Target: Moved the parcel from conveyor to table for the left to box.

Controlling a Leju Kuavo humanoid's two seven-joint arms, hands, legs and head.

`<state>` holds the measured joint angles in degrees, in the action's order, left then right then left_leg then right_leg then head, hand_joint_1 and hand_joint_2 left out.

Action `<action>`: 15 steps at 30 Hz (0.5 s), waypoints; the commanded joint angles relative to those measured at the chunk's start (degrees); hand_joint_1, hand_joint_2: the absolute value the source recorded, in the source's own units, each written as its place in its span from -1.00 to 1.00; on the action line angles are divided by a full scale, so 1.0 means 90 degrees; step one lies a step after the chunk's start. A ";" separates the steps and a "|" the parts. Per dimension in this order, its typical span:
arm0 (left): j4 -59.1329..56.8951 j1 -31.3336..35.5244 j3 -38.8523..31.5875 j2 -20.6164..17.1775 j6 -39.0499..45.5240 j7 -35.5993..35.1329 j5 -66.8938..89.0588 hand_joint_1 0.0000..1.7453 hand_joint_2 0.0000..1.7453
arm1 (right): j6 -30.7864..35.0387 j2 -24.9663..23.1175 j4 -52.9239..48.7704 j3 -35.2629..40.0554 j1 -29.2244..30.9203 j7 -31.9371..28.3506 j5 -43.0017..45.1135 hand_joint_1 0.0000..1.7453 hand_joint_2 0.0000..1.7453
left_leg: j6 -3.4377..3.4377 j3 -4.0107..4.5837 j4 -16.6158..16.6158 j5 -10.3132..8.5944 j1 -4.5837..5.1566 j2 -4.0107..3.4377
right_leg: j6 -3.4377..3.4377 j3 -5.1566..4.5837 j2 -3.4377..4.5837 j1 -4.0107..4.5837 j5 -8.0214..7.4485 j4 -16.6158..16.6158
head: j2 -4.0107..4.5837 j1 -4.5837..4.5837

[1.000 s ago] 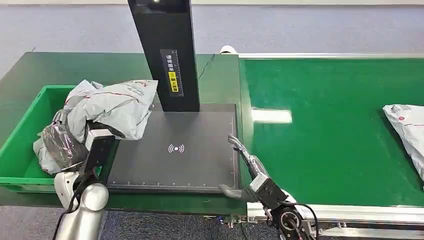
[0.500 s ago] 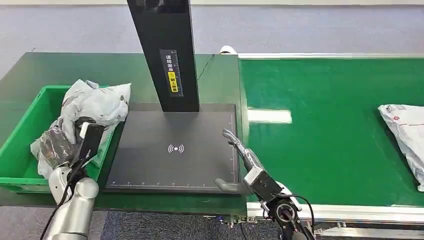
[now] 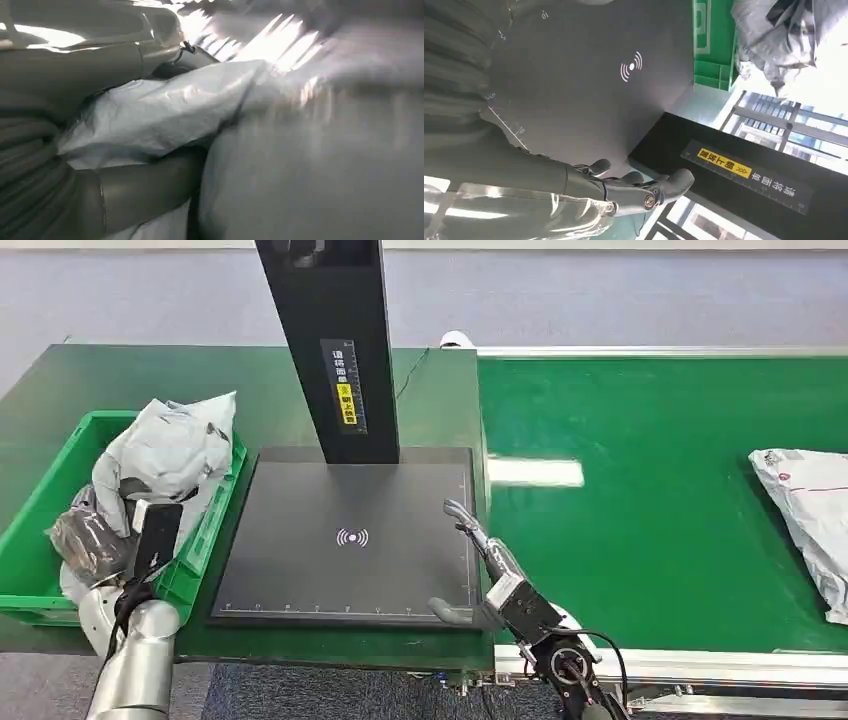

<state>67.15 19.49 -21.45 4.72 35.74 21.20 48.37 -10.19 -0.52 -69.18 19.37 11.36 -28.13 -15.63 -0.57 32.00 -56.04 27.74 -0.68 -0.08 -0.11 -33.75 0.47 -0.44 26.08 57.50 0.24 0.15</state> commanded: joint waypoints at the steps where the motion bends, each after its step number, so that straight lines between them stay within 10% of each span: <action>1: 0.1956 -0.0064 -0.1867 0.1241 0.0474 0.2089 -0.0925 1.00 1.00 | 0.0092 0.0069 0.0450 0.0316 0.0203 -0.0043 0.0113 -1.00 1.00 | 0.0007 -0.0004 -0.0007 0.0012 -0.0007 -0.0016 | -0.0003 0.0006 0.0012 0.0009 0.0002 -0.0005 | 0.0000 0.0000; 15: 0.3453 -0.0326 -0.1443 0.1354 0.0474 0.2089 -0.1295 1.00 1.00 | 0.0247 0.0172 0.0611 0.0475 0.0253 -0.0216 0.0261 -1.00 1.00 | 0.0004 -0.0002 0.0002 0.0003 -0.0003 0.0007 | -0.0003 0.0009 -0.0011 0.0004 0.0004 -0.0009 | 0.0000 0.0000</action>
<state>96.39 16.74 -33.79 15.21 35.82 40.06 36.13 -8.39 -0.02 -67.25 21.64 11.84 -29.51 -13.92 -0.56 32.10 -56.05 27.75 -0.67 0.00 -0.14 -33.81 0.38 -0.44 26.11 57.49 0.24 0.15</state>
